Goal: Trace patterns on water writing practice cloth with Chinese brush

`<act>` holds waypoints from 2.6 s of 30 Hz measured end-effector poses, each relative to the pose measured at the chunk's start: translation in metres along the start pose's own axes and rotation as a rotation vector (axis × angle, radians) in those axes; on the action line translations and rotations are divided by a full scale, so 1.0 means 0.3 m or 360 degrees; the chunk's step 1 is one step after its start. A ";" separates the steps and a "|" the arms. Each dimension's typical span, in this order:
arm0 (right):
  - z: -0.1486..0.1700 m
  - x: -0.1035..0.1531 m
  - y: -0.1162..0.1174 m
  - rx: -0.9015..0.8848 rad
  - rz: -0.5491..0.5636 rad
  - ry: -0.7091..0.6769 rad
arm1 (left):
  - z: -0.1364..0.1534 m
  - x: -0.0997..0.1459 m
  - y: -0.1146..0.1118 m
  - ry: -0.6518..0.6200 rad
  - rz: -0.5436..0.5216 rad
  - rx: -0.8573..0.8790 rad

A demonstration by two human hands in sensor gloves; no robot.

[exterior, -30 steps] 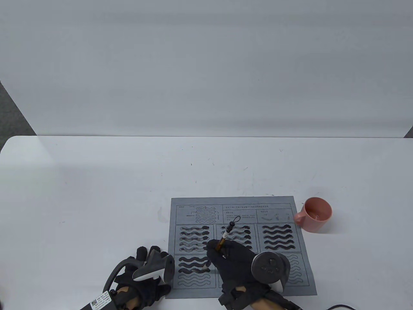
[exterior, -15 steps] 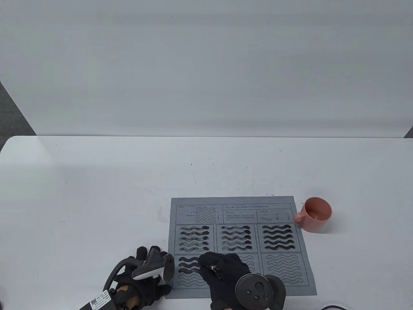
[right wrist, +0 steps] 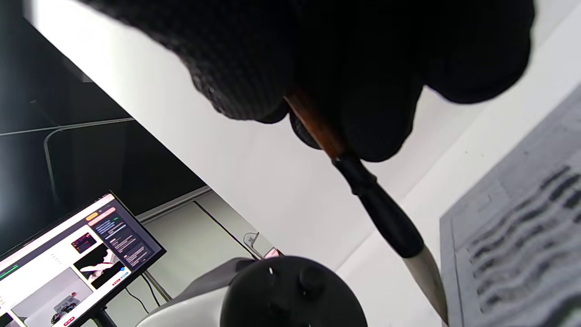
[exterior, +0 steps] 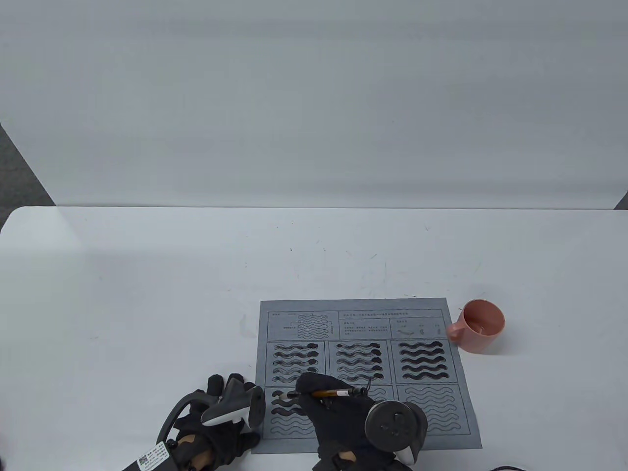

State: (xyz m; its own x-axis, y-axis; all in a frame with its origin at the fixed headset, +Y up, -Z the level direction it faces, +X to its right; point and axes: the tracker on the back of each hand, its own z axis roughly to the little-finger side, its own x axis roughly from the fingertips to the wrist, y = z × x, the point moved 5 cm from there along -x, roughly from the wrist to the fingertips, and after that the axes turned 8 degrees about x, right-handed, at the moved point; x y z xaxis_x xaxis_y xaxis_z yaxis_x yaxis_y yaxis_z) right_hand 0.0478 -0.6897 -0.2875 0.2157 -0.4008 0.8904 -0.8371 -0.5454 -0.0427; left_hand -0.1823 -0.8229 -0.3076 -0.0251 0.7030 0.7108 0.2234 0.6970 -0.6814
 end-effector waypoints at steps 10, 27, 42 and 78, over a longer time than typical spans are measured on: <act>0.001 0.010 0.060 -0.0013 -0.0191 -0.0069 | -0.001 0.001 0.000 0.0007 -0.0006 -0.0015; 0.009 0.007 0.086 0.0012 -0.0277 -0.0045 | -0.001 0.004 -0.001 0.0006 -0.0005 -0.0015; 0.008 0.008 0.105 0.0022 -0.0336 -0.0033 | -0.001 0.004 -0.001 0.0006 -0.0005 -0.0015; 0.019 0.013 0.097 0.0053 -0.0322 -0.0002 | -0.001 0.004 -0.001 0.0006 -0.0005 -0.0015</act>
State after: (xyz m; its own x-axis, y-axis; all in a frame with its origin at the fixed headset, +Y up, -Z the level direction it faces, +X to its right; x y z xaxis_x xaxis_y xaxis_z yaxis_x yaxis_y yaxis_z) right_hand 0.0273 -0.7113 -0.2879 0.3787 -0.2813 0.8817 -0.7595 -0.6389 0.1223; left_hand -0.1820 -0.8223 -0.3065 -0.0221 0.7001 0.7137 0.2326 0.6979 -0.6774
